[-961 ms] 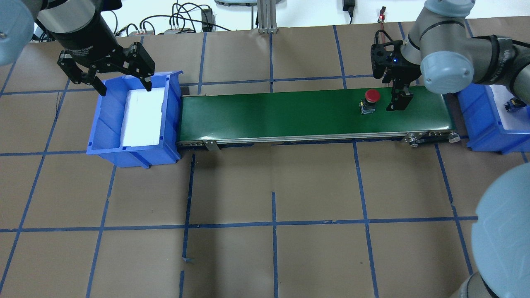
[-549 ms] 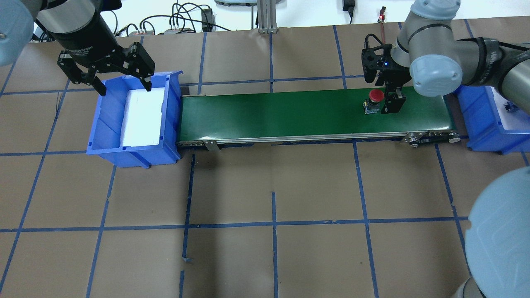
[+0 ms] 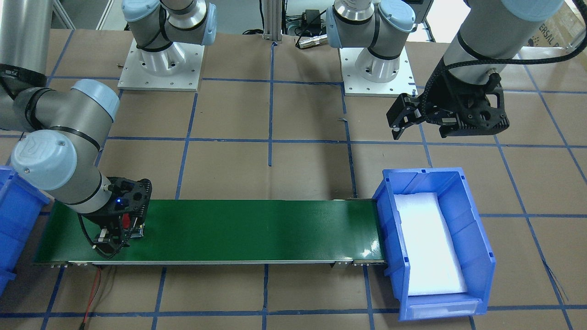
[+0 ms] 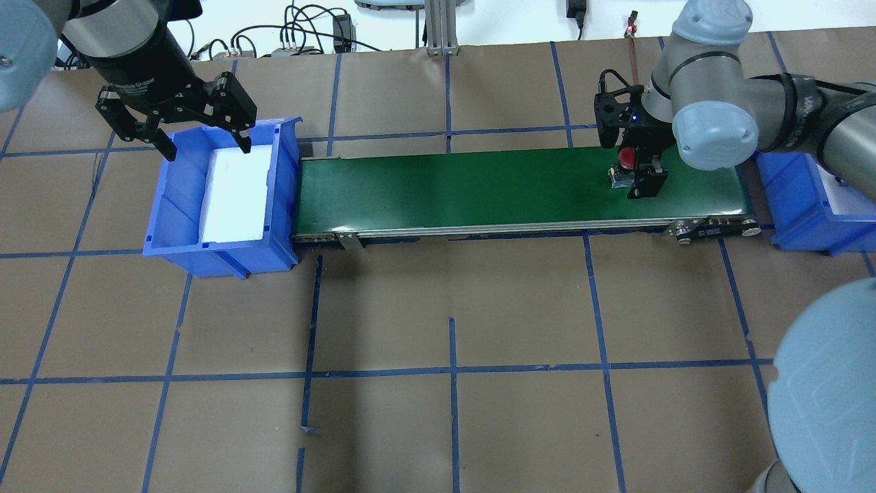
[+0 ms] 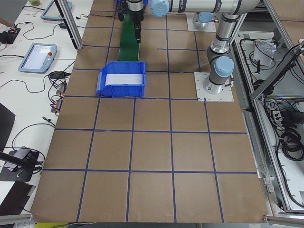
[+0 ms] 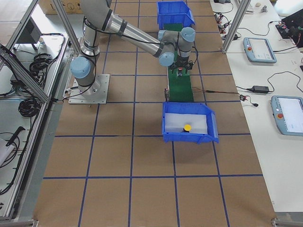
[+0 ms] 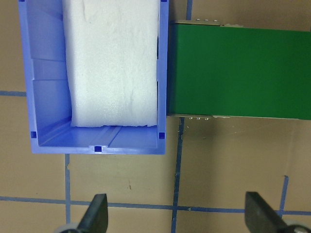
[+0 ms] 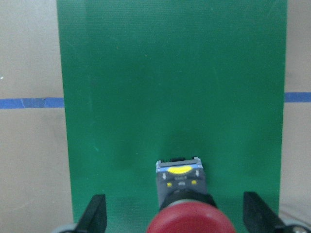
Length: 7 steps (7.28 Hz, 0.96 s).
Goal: Transport two buttons from left to right
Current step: 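Lower the right gripper and close it on the red button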
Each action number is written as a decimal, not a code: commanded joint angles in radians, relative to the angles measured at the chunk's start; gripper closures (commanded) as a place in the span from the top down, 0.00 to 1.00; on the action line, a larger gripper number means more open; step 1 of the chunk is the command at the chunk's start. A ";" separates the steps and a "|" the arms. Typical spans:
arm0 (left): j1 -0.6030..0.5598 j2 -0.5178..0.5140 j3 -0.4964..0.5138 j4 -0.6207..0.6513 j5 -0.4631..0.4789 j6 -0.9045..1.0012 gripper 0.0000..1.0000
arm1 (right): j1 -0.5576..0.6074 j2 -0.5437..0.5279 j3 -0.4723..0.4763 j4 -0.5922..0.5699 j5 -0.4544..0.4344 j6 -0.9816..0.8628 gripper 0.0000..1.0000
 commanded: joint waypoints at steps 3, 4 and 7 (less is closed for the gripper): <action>0.000 0.000 0.002 0.000 0.000 0.000 1.00 | -0.014 -0.003 -0.012 0.000 -0.024 -0.011 0.09; 0.000 0.000 0.005 0.000 0.000 0.000 1.00 | -0.014 -0.007 -0.015 0.001 -0.034 -0.011 0.08; 0.000 -0.001 0.002 0.000 0.000 0.000 1.00 | -0.081 -0.064 -0.171 0.079 -0.030 -0.011 0.09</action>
